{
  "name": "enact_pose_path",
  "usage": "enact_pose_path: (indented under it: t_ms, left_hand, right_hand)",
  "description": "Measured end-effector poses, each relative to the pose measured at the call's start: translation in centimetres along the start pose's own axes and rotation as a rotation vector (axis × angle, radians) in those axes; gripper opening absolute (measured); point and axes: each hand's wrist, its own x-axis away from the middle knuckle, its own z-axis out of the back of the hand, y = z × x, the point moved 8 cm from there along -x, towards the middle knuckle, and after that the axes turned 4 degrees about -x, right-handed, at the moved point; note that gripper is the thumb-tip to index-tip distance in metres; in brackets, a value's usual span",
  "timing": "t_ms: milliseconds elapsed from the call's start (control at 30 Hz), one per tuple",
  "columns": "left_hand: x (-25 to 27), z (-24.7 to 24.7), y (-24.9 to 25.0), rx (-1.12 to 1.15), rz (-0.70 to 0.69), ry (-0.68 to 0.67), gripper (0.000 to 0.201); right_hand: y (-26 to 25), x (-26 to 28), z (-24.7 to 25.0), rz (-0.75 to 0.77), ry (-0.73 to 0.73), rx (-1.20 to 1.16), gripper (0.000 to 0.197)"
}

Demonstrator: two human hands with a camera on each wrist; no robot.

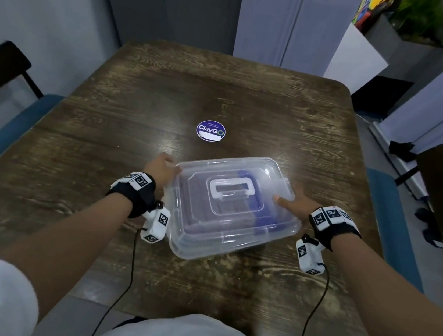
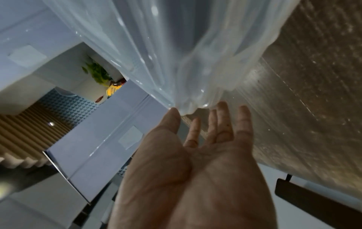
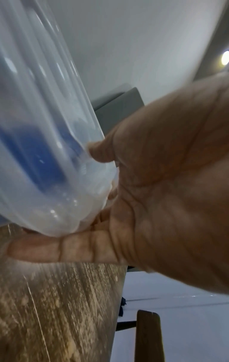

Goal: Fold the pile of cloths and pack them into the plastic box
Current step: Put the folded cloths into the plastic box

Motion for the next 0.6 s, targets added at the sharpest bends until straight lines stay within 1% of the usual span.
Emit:
enact_pose_path:
  t_ms: [33,100,133,200,267,333,433,500,533,600]
  left_hand:
    - [-0.2,0.3,-0.5,0.0,0.025,0.007,0.036]
    - [-0.2,-0.5,-1.9,-0.03,0.065,-0.049,0.065]
    - [0.0,-1.3,-2.8,-0.031,0.093,-0.087,0.076]
    - [0.6,-2.5,-3.7,0.009,0.131,-0.126,0.085]
    - [0.6,-2.5,-4.0,0.022,0.136,-0.08,0.081]
    - [0.4,-2.2,-3.8,0.011,0.121,-0.057,0.065]
    - [0.1,-1.8,-4.2,0.044,0.144,-0.053,0.052]
    - [-0.1,-1.4,-4.2,0.092,0.152,-0.038,0.047]
    - [-0.2,-1.2,-3.9,0.122,0.144,-0.028,0.045]
    - [0.0,-0.8,-2.7,0.172,0.119,-0.041,0.046]
  right_hand:
    - [0.1,0.1,-0.4,-0.004,0.012,0.016,0.078]
    - [0.5,-0.2,-1.1,-0.033,0.051,0.046,0.09]
    - [0.8,-0.5,-1.4,-0.05,0.065,0.046,0.096]
    - [1.2,-0.5,-2.0,-0.085,0.082,-0.048,0.1]
    - [1.2,0.1,-2.4,-0.101,0.057,-0.157,0.101]
    - [1.5,0.4,-2.8,-0.119,0.005,-0.203,0.102]
    - [1.3,0.7,-3.0,-0.136,-0.043,-0.201,0.108]
    - [1.2,0.8,-3.3,-0.149,-0.07,-0.183,0.105]
    - [1.3,0.4,-3.5,-0.14,-0.07,-0.173,0.11]
    - [2.6,-2.2,-3.7,-0.119,-0.043,-0.108,0.135]
